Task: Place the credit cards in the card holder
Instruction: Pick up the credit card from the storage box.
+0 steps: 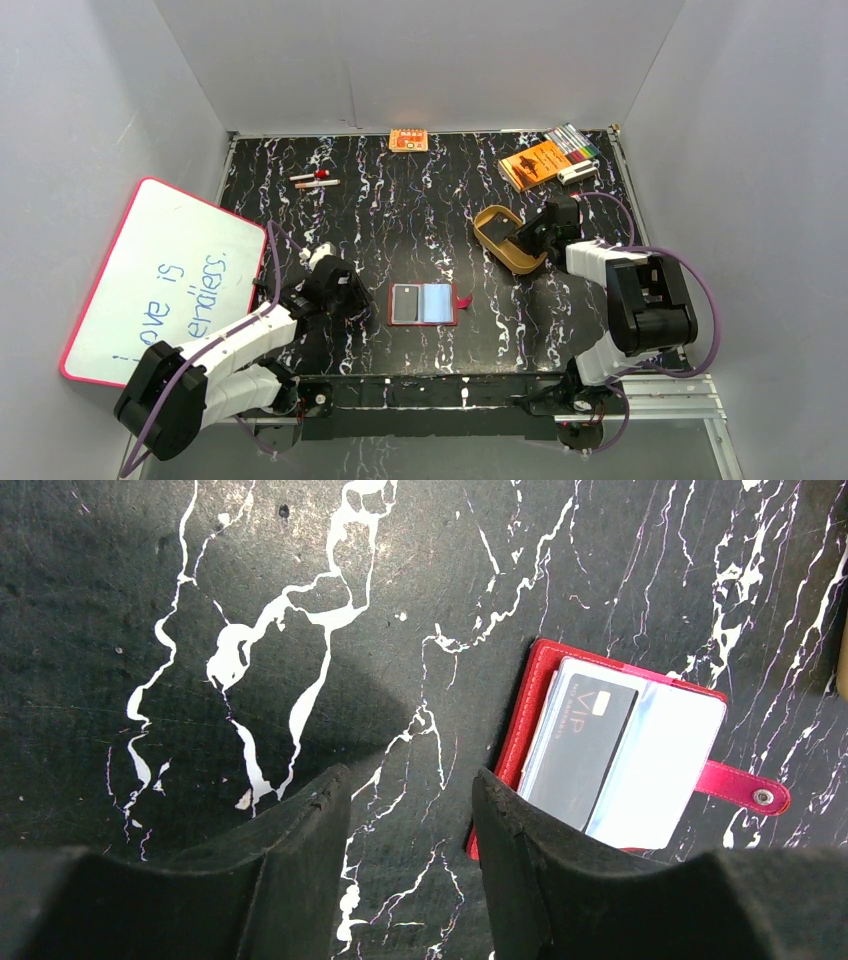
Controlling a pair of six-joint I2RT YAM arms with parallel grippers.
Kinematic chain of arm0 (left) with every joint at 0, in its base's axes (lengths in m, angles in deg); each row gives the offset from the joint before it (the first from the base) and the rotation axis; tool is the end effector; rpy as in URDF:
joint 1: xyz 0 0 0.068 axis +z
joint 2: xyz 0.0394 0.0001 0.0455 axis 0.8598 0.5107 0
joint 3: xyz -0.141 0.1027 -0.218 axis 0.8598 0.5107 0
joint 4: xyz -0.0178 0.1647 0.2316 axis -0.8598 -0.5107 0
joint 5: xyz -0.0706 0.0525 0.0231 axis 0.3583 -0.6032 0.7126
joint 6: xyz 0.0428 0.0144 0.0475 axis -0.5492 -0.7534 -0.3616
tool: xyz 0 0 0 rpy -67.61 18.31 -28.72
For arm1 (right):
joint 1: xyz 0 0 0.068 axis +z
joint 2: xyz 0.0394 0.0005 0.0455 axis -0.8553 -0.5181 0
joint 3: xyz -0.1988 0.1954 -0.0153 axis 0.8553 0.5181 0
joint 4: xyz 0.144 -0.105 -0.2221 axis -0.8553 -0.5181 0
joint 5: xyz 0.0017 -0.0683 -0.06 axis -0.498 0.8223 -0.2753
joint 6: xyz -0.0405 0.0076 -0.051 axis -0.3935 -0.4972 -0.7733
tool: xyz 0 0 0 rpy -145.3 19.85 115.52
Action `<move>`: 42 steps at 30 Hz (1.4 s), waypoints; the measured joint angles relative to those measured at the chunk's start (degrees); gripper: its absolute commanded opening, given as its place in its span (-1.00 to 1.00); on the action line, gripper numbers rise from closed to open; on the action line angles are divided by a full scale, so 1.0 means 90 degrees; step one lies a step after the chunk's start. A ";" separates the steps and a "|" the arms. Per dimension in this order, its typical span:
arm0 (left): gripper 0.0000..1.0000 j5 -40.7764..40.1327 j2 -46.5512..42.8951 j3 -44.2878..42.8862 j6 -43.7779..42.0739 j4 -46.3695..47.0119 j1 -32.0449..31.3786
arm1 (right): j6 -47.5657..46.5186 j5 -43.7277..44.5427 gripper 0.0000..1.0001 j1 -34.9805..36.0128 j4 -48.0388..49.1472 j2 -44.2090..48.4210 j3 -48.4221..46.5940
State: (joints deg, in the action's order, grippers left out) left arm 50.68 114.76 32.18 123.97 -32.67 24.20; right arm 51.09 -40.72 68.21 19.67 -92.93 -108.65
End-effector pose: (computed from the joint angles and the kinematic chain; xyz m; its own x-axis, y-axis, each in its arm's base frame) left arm 0.1938 -0.1270 0.1513 -0.7255 -0.4740 -0.4990 -0.1821 0.8313 -0.5251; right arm 0.3299 0.0585 0.1365 -0.5152 0.7694 -0.3777 0.4031 0.6064 0.6854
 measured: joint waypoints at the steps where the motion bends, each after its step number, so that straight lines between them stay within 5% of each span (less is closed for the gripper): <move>1: -0.09 0.0000 0.0007 0.0000 0.0000 -0.0002 0.0000 | -0.0012 0.0000 -0.48 -0.0007 0.0010 0.0010 0.0002; 5: -0.09 0.0005 0.0029 0.0000 0.0000 -0.0002 0.0000 | -0.0049 -0.0039 -0.06 -0.0010 0.0019 0.0022 0.0015; 9: -0.10 0.0017 0.0029 0.0000 -0.0002 -0.0002 0.0000 | -0.0073 -0.0051 0.04 -0.0010 0.0034 0.0022 0.0022; 23: -0.10 0.0019 0.0034 0.0000 0.0000 0.0000 0.0000 | -0.0070 -0.0221 -0.05 -0.0010 0.0034 -0.0318 -0.0151; 34: -0.10 0.0019 0.0053 0.0000 0.0000 0.0000 0.0000 | -0.0017 -0.0289 -0.46 -0.0019 0.0109 -0.0398 -0.0197; 42: -0.10 0.0022 0.0053 0.0000 0.0002 0.0000 0.0000 | -0.0010 -0.0277 -0.57 -0.0022 0.0204 -0.0330 -0.0138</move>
State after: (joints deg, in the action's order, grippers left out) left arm 50.88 115.24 32.18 124.00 -32.67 24.20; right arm 51.00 -43.22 68.01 21.51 -95.91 -109.90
